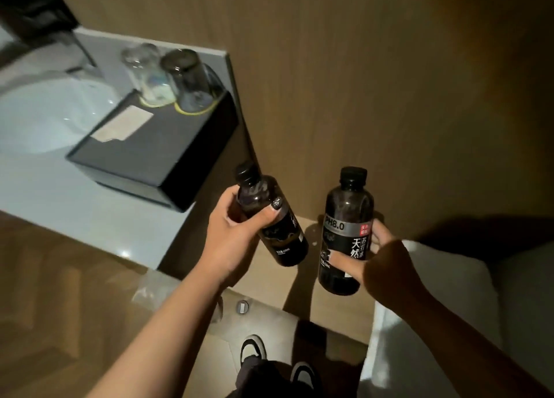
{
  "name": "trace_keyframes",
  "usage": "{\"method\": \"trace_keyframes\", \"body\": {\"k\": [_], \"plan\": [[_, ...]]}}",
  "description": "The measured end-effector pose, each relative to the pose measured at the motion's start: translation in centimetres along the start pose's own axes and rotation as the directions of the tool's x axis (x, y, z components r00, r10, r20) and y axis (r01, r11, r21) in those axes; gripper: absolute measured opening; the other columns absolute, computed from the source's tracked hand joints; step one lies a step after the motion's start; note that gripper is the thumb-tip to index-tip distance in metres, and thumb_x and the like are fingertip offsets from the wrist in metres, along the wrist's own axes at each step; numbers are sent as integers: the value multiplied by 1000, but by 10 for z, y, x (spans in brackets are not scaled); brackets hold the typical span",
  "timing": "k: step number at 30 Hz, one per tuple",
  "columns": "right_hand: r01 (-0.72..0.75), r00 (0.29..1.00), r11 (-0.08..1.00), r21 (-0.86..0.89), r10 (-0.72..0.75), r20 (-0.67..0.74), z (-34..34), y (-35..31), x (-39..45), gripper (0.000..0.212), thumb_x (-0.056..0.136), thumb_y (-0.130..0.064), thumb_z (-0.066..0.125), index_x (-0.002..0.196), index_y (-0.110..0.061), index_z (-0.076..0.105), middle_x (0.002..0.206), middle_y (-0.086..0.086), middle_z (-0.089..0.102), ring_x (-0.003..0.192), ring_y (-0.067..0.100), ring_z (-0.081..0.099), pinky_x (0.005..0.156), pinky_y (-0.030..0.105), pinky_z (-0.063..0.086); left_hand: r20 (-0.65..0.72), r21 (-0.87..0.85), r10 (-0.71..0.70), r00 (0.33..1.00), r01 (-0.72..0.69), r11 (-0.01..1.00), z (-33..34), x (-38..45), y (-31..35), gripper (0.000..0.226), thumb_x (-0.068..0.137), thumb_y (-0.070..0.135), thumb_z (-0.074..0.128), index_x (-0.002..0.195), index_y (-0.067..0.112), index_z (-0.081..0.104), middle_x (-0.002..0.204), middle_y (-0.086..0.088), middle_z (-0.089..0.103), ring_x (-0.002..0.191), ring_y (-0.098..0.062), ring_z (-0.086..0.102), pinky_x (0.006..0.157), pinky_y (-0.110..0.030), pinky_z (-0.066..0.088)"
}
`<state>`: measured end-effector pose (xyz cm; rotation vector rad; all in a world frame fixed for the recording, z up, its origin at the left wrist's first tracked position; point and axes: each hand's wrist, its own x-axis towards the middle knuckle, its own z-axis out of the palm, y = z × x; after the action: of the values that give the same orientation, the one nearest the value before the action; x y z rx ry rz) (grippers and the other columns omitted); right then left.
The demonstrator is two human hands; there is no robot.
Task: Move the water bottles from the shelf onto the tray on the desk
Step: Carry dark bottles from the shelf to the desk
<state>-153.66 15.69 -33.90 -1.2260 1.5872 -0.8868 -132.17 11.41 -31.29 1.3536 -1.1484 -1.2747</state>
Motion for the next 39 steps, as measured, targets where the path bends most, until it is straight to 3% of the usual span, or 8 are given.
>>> {"method": "trace_keyframes", "body": {"k": [2,4,10,14,18,25,32,39], "plan": [[5,997,1000,-3,-5,76,2,-18,-8,48,66,-10,81,92,-36,51,92,-16,60,91,8,60,80,21,48,-50,-50,-14,999,11,999,-12,-15,14,51,63,31,82,108,23,62,107,1,70,106,-19,64,98,-48,47],[5,990,1000,-28,-1,140,6,-37,-15,48,68,-13,80,97,-35,50,94,-16,58,94,9,56,85,30,45,-106,-84,-12,994,3,996,-23,-29,28,50,59,38,79,106,28,63,109,-1,70,108,-23,64,100,-55,44],[111,949,994,-20,-100,300,42,-96,-29,48,68,-24,80,106,-35,53,103,-12,62,93,1,57,68,17,41,-239,-77,41,970,-61,995,-68,-62,55,64,58,32,79,116,13,60,107,-4,69,104,-22,65,96,-43,49],[177,917,983,-52,-145,373,83,-129,-33,52,62,-31,80,107,-33,54,103,-11,65,96,5,61,77,25,49,-280,-58,33,959,-51,997,-117,-76,60,55,60,35,84,110,23,64,105,1,70,104,-21,65,94,-45,50],[263,887,961,-87,-206,413,132,-156,-39,51,59,-34,82,104,-31,57,101,-15,65,96,3,61,76,23,49,-324,-68,45,945,-70,995,-172,-89,66,51,63,34,73,112,23,64,102,5,71,100,-15,67,89,-37,51],[319,876,942,-106,-251,412,240,-198,-55,61,44,-49,78,100,-33,60,98,-12,70,93,8,66,87,41,55,-385,-115,23,923,-73,991,-289,-104,63,32,81,11,70,112,13,63,97,2,71,92,-16,67,83,-35,53],[375,858,918,-131,-290,425,357,-238,-70,49,61,-33,82,104,-29,58,95,-14,65,87,0,61,69,18,46,-405,-39,-2,915,-15,999,-409,-110,54,36,79,19,73,113,14,63,106,-4,70,104,-24,65,97,-49,49],[380,841,918,-110,-294,453,460,-272,-65,58,59,-34,82,111,-25,58,98,-11,65,88,3,62,73,22,49,-448,-33,-34,893,22,999,-507,-106,59,33,81,24,71,112,19,63,109,-1,69,104,-20,65,97,-46,49]]}}
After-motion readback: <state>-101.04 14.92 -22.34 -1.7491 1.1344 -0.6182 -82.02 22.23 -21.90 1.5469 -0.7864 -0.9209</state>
